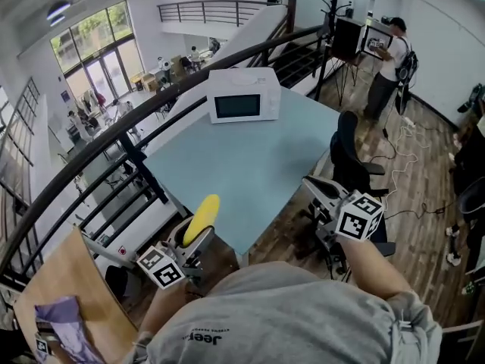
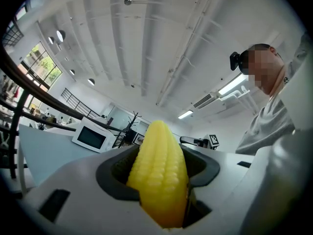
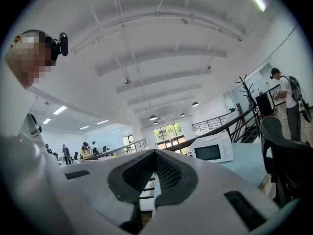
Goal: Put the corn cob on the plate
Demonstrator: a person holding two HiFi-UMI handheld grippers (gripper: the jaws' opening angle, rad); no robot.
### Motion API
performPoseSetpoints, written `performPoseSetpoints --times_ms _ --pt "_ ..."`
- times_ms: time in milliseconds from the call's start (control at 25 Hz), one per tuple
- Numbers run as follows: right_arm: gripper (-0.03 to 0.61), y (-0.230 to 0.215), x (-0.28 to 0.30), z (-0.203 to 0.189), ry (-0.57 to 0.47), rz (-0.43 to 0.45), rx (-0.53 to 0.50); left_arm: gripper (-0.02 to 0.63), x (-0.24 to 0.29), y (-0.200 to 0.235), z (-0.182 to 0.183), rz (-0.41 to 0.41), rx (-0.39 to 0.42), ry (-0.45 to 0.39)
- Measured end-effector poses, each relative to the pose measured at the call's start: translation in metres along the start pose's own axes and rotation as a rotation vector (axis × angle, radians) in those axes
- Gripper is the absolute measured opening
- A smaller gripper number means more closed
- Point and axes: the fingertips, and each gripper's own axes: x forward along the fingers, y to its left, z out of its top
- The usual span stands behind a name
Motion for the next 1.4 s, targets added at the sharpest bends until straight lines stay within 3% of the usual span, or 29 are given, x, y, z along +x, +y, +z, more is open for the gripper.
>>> performPoseSetpoints --times_ms 400,760,1080,1400 --pt "0.017 -0.001 0.08 -0.002 0.011 -0.068 -0.017 0.25 -0.026 0.082 0.032 -0.024 -0.022 -0.006" --pt "0.017 -0.025 0.121 -0.007 0.035 -0.068 -0.003 0.25 -0.034 0.124 0.036 0.026 -0.046 -0.023" --pt "0.017 -0.084 0.152 -0.012 0.057 -0.016 0.037 0.25 0.012 0.138 0.027 0.072 -0.059 -0.01" --pt "0.017 -0.171 0.267 -0.022 0.099 0.109 0.035 0.25 0.078 0.158 0.032 0.209 -0.064 -0.036"
